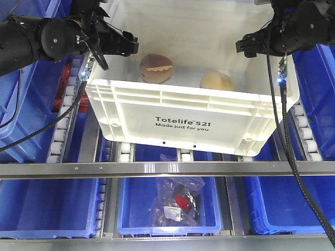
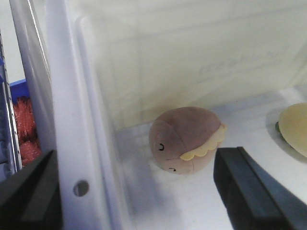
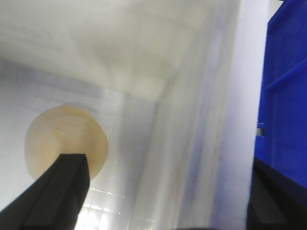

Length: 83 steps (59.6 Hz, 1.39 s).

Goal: Place moving items into box and shelve

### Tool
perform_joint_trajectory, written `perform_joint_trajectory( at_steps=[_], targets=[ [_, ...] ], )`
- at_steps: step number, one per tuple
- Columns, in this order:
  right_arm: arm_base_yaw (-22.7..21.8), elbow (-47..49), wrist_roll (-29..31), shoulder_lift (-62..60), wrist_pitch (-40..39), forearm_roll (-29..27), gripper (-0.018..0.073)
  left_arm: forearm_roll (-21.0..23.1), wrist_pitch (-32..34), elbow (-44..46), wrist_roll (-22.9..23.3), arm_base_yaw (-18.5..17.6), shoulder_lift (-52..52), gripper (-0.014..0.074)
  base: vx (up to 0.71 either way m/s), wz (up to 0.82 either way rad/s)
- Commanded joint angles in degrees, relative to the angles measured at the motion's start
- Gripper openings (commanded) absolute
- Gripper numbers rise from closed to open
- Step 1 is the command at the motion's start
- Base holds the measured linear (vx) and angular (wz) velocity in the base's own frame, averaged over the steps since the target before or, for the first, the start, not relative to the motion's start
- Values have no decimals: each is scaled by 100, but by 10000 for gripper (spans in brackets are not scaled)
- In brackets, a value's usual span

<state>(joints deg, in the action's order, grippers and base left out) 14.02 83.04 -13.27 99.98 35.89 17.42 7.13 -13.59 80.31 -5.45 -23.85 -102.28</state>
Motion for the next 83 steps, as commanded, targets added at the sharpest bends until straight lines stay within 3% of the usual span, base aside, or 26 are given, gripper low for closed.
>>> perform_joint_trajectory(
  at_steps=[1, 41, 49, 64, 71, 83],
  targets=[
    [377, 166, 107, -239, -863, -754, 533, 493, -103, 76, -17, -406, 134, 525, 0, 0],
    [377, 166, 107, -239, -857, -754, 497, 258, -400, 70, -208, -484, 409, 475, 0, 0],
    [377, 166, 107, -239, -858, -754, 497, 223, 143, -192, -208, -540, 615, 475, 0, 0],
    [377, 166, 107, -239, -855, -754, 497, 180, 2045, -1349, -208, -672, 1351, 475, 0, 0],
    [377, 166, 107, -239, -863, -754, 497, 174, 2161, -1680, -208, -672, 1712, 477, 0, 0],
    [377, 166, 107, -239, -858, -754, 497, -27, 1785, -1813, -208, -651, 2250, 487, 0, 0]
  ],
)
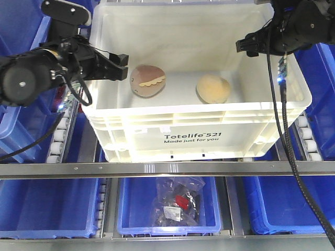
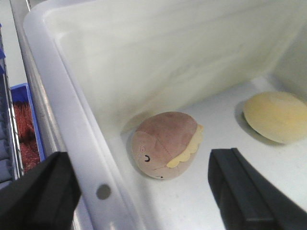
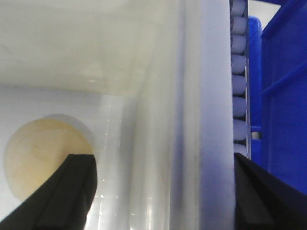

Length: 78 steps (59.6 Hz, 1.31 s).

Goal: Place moving items into box and shelve
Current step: 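Open the left gripper and lift it off the tote rim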

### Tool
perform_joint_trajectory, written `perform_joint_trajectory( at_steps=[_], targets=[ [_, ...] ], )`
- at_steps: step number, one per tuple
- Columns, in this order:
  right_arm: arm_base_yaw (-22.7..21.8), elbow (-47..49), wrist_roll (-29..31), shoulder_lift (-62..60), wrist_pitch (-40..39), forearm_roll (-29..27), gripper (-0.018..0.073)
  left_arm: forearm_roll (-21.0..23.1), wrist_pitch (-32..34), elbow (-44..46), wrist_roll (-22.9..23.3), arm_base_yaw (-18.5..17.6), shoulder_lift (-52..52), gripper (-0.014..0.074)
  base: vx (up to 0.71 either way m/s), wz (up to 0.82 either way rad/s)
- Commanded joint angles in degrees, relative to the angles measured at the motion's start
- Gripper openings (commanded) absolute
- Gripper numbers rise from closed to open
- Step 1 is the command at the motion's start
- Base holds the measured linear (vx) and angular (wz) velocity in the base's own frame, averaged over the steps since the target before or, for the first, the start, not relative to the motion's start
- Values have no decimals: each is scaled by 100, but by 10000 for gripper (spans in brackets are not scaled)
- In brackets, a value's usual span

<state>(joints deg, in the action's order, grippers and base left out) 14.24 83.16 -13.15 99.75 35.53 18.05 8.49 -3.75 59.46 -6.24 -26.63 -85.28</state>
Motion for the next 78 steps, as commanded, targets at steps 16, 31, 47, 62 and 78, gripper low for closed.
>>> perform_joint_trajectory(
  at_steps=[16, 31, 47, 62, 78],
  targets=[
    [355, 154, 95, -216, -825, -816, 497, -202, 876, 186, -136, -228, 808, 486, 0, 0],
    [355, 154, 95, -216, -826, -816, 497, -202, 2124, -587, 231, -197, 382, 485, 0, 0],
    [355, 154, 95, -216, -825, -814, 497, -250, 2869, -517, 1352, -192, -562, 475, 0, 0],
    [355, 154, 95, -216, -745, -814, 497, -414, 2935, 361, 1695, -172, -1102, 470, 0, -2],
    [355, 154, 95, -216, -743, -814, 497, -402, 2904, 606, 1831, -191, -793, 472, 0, -2]
  ],
)
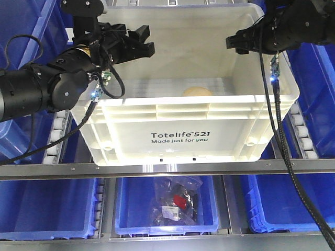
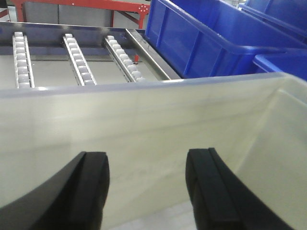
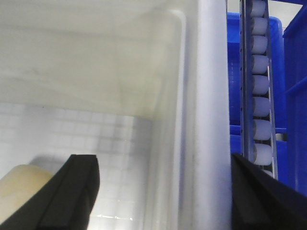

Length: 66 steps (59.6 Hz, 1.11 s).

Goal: Place moving items into box and shelve
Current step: 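Open the left gripper and lift it off the tote rim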

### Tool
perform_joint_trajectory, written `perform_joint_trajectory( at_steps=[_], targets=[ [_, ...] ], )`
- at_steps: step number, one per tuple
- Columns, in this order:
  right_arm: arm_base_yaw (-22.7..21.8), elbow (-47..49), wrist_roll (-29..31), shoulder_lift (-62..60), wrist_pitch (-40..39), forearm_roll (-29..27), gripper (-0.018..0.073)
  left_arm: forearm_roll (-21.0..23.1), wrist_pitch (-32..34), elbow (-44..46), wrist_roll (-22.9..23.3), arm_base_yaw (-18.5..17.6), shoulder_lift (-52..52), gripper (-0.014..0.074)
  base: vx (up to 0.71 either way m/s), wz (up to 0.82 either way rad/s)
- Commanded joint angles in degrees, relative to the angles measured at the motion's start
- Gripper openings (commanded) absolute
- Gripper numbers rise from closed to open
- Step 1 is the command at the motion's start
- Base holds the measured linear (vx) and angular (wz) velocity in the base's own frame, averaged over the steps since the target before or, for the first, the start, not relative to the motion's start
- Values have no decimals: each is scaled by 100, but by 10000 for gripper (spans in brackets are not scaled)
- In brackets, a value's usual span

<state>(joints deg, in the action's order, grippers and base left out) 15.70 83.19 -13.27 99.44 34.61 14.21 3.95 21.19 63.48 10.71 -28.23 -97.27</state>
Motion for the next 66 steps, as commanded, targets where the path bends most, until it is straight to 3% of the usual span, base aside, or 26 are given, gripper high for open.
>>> perform_joint_trajectory(
  at_steps=[1, 11, 29, 43, 55, 59, 66],
  targets=[
    [209, 150, 106, -185, -651, -430, 497, 51, 391, 204, 144, -31, 432, 471, 0, -1],
    [209, 150, 106, -185, -649, -430, 497, -249, -463, 204, 100, -31, 602, 471, 0, 0],
    [209, 150, 106, -185, -649, -430, 497, -243, -1601, 204, -30, -32, 1190, 561, 0, 0],
    [209, 150, 106, -185, -649, -430, 497, -243, -1870, 204, -30, -32, 2020, 578, 0, 0],
    [209, 150, 106, -185, -649, -430, 497, -238, -2965, -136, -30, -32, 2898, 578, 0, 0],
    [209, 150, 106, -185, -649, -430, 497, -238, -2825, -626, -30, -32, 3293, 578, 0, 0],
    [209, 150, 106, -185, -649, -430, 497, -238, -1740, -1885, -30, -32, 4176, 578, 0, 0]
  ],
)
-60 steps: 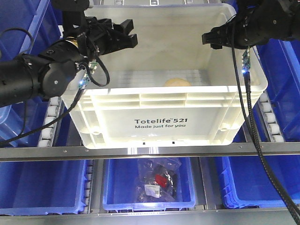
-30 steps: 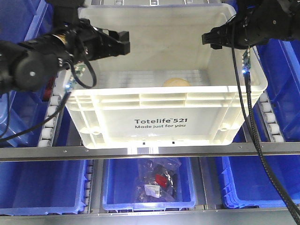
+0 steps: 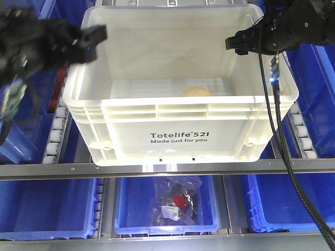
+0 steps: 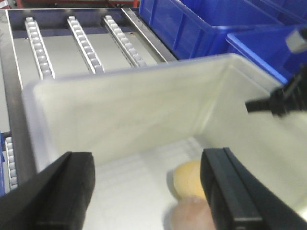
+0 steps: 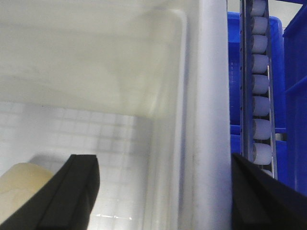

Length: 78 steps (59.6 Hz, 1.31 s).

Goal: Place moving items into box and shelve

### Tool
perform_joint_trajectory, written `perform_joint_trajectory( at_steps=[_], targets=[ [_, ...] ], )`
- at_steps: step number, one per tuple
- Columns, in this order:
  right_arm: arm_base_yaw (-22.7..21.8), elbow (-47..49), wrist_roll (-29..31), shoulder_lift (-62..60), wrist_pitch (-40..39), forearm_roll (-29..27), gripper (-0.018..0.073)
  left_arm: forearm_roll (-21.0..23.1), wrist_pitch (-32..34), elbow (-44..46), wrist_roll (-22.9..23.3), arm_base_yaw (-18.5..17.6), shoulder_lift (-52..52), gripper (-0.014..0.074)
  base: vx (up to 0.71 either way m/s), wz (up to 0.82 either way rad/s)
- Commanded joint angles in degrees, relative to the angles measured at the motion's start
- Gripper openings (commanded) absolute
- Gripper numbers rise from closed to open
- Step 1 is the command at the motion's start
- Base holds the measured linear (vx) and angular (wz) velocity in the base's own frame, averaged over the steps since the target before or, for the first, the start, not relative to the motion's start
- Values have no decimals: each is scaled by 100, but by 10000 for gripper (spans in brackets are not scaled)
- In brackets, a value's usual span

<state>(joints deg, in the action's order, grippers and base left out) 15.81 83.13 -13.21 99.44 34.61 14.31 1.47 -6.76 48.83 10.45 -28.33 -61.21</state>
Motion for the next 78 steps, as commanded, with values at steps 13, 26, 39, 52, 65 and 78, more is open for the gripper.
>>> perform_joint_trajectory(
  at_steps=[13, 26, 39, 52, 65, 78],
  targets=[
    [198, 156, 100, -185, -649, -440, 497, 5, 1912, -2080, -4, 102, 2287, 578, 0, 0],
    [198, 156, 100, -185, -648, -440, 497, 5, 1535, -2834, -4, 834, 3640, 577, 0, 0],
    [198, 156, 100, -185, -648, -440, 497, 5, 1555, -3758, -4, 1558, 4646, 575, 0, 0],
    [198, 156, 100, -185, -648, -440, 497, 5, 1589, -4577, -4, 2227, 5446, 541, 0, 0],
    [198, 156, 100, -185, -648, -440, 497, 5, 1836, -5191, -4, 2443, 6064, 380, 0, 0],
    [198, 156, 100, -185, -635, -440, 497, 5, 1536, -5175, -4, 2443, 6239, 143, 0, 0]
  ],
)
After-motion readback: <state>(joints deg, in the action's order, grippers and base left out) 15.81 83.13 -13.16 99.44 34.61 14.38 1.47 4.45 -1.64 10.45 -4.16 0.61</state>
